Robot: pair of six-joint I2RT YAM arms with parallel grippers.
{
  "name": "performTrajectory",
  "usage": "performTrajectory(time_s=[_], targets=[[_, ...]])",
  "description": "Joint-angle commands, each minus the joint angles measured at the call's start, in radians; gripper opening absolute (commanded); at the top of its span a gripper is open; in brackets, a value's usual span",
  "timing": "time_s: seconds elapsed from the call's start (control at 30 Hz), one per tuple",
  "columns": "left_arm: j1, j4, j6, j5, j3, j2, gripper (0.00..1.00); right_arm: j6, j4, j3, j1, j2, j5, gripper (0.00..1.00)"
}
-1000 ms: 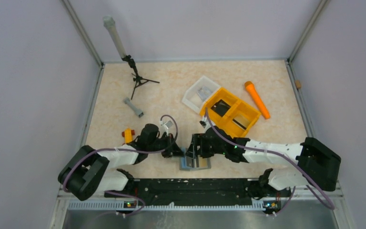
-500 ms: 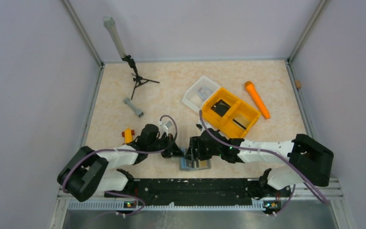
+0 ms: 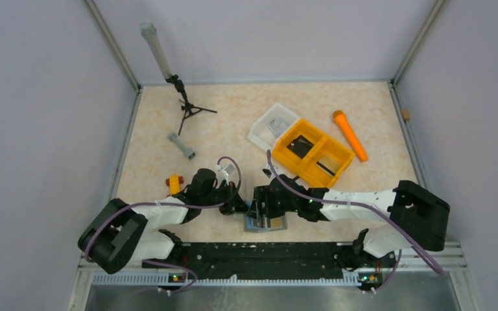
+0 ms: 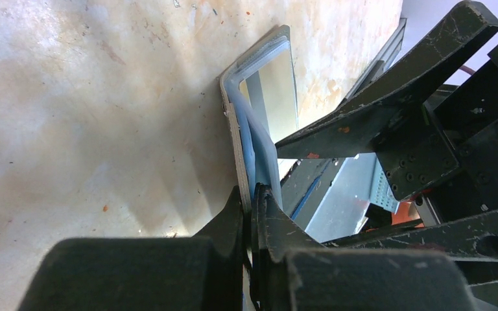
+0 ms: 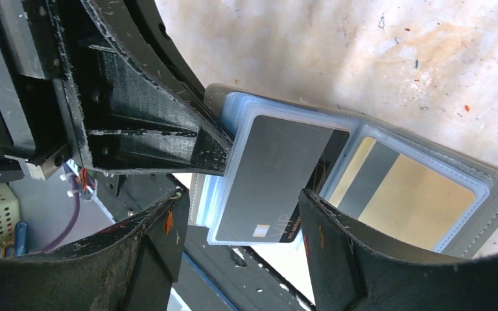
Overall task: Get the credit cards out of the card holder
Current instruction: Remove the credit card from the card holder.
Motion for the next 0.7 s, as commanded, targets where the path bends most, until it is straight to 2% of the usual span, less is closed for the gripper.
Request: performTrajectory(time_s=[0.0,0.2,0.67], targets=[[-0.005,0.021,0.006,0.008,0.024,-0.020,0.00,-0.017,0.020,0.042,0.015,0.008,0.006,0.65],[-0.004,0.020,0.007,0.011,0.027,-0.017,0.00,-0.016,-0.005,0.023,0.014,-0.012,0.023,0.53],[-0.004,0.007,0.012,0.012,0.032,-0.022,0.00,-0.042,-0.130,0.047,0.014,-0.025,0.085,0.49]])
